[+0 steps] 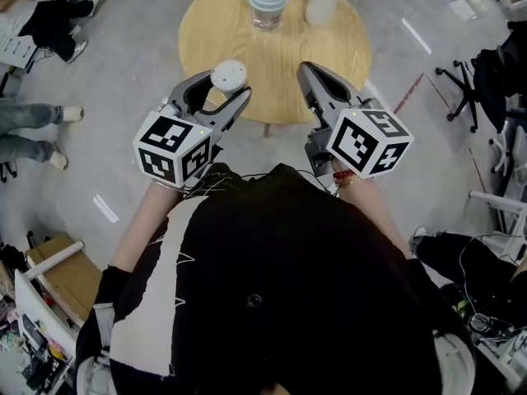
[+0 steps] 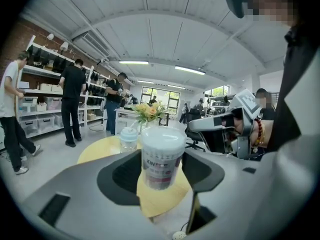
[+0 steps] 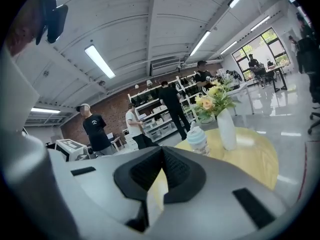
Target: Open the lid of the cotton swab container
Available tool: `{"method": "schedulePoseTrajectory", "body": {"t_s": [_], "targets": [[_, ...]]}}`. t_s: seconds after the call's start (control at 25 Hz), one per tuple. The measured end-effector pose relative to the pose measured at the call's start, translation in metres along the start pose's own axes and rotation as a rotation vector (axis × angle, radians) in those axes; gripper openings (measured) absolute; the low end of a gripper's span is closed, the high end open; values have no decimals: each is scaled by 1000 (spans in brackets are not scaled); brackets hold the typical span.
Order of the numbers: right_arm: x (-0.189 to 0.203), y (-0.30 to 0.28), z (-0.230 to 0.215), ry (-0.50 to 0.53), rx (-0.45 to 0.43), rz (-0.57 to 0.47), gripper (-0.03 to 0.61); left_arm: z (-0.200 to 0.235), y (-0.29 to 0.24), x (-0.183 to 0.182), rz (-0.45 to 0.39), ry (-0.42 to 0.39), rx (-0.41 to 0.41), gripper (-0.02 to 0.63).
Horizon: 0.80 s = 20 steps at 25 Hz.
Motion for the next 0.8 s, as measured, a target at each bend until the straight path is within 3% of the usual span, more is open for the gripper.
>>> {"method": "schedulePoseTrajectory", "body": {"t_s": [0.64, 0.8], "targets": [[25, -18, 79, 39, -134, -4, 6, 19, 35, 12, 28, 9, 28, 264], [33, -26, 96, 37, -199, 22, 122, 24, 38, 16, 39, 18, 29, 264]]}}
Point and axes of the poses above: the fingertips, and each gripper's own axes: y backward along the fingers, z to its left, x out of its underside, the point moved 3 cm from there along y, backward along the fingers, and after that the axes turned 10 degrees about -z, right-handed, at the moved point
